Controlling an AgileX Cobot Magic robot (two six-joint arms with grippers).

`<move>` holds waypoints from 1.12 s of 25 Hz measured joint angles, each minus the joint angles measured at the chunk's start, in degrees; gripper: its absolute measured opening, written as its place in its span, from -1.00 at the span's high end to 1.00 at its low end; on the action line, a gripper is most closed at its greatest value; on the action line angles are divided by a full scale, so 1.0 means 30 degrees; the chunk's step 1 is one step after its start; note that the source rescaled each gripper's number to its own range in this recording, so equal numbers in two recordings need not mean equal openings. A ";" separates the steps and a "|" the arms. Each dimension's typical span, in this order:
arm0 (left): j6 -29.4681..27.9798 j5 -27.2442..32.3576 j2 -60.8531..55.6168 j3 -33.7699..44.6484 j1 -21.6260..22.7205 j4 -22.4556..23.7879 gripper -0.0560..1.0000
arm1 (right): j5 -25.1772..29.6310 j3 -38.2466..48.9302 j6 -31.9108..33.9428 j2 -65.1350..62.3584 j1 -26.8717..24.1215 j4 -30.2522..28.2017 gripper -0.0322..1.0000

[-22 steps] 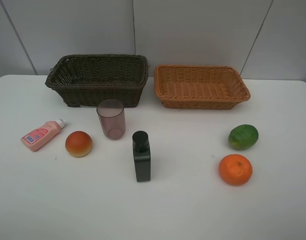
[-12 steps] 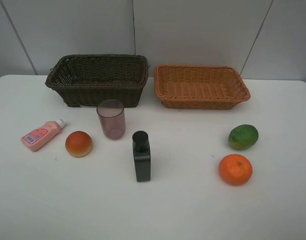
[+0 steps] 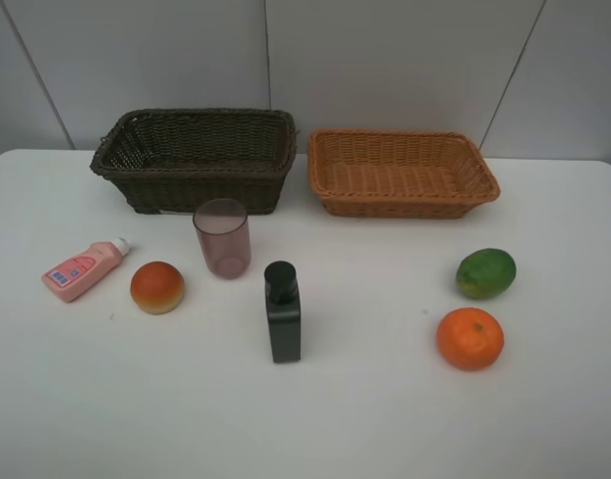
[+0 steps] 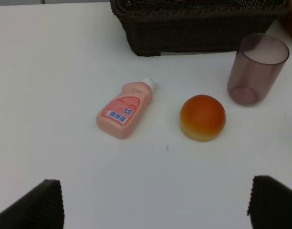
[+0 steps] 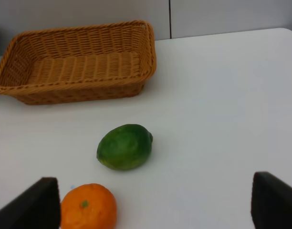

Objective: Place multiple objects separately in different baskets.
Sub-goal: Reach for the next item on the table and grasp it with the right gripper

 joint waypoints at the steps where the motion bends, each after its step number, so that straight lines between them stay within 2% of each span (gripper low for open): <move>1: 0.0000 0.0000 0.0000 0.0000 0.0000 0.0000 -1.00 | 0.0000 0.0000 0.0000 0.0000 0.0000 0.0000 -0.55; 18: 0.0000 0.0000 0.0000 0.0000 0.0000 0.0000 -1.00 | 0.0000 0.0000 0.0000 0.0449 0.0241 0.0000 -0.55; 24: 0.0000 0.0000 0.0000 0.0000 0.0000 0.0000 -1.00 | -0.0147 -0.0774 0.0000 0.5554 0.0241 0.0000 -0.55; 28: 0.0000 0.0000 0.0000 0.0000 0.0000 0.0000 -1.00 | -0.1945 -0.2022 0.0000 1.0900 0.0241 0.0035 -0.55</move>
